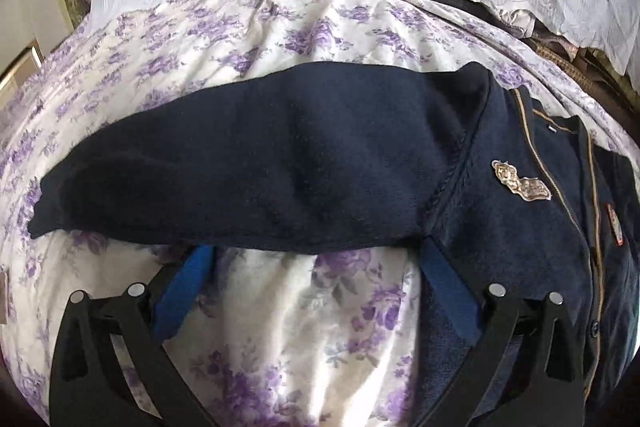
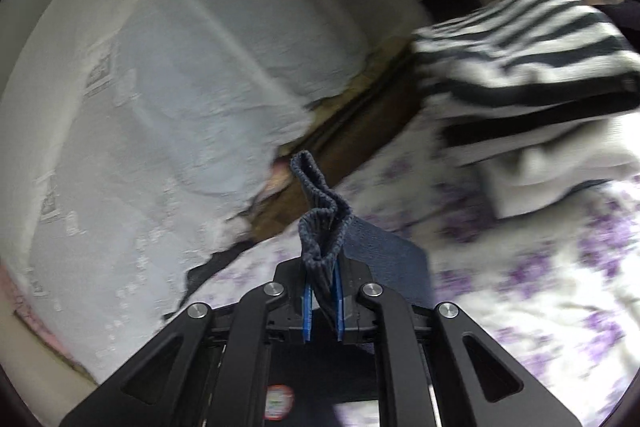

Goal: Fold small clothes
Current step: 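Lift the held sleeve and carry it across the cardigan front with the right tool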

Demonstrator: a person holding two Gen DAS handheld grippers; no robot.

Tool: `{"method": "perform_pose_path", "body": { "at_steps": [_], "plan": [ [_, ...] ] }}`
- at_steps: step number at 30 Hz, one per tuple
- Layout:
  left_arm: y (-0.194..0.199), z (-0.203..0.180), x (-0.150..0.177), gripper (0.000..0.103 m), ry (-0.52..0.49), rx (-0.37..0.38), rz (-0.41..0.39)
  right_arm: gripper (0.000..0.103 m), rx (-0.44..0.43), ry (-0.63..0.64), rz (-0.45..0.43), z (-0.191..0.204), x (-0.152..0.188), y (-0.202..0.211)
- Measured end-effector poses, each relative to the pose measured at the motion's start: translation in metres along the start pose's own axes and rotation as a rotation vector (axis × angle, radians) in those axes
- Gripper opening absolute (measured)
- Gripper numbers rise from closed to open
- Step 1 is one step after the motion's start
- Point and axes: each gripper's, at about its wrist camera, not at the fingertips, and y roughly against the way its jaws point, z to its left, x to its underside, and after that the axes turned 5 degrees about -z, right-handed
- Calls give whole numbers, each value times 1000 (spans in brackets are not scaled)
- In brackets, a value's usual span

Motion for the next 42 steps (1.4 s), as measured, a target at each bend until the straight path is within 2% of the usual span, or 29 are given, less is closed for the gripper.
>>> {"method": "perform_pose_path", "body": {
  "at_steps": [9,10,17,31,42],
  "plan": [
    [3,-1,6,99,-9,-27,-6,11,-132,162,88,76,43,-25],
    [3,-2,6,99,-9,-28,-6,11,-118,198,206,84,47,-26],
    [2,-3,5,99,-13,-35,-6,11,-207,339,277,123,82,-34],
    [1,-2,5,99,-16,-39,-6,11,-309,579,410,169,161,-31],
    [1,-3,5,99,-17,-40,-6,11,-312,681,511,174,210,-42]
  ]
}}
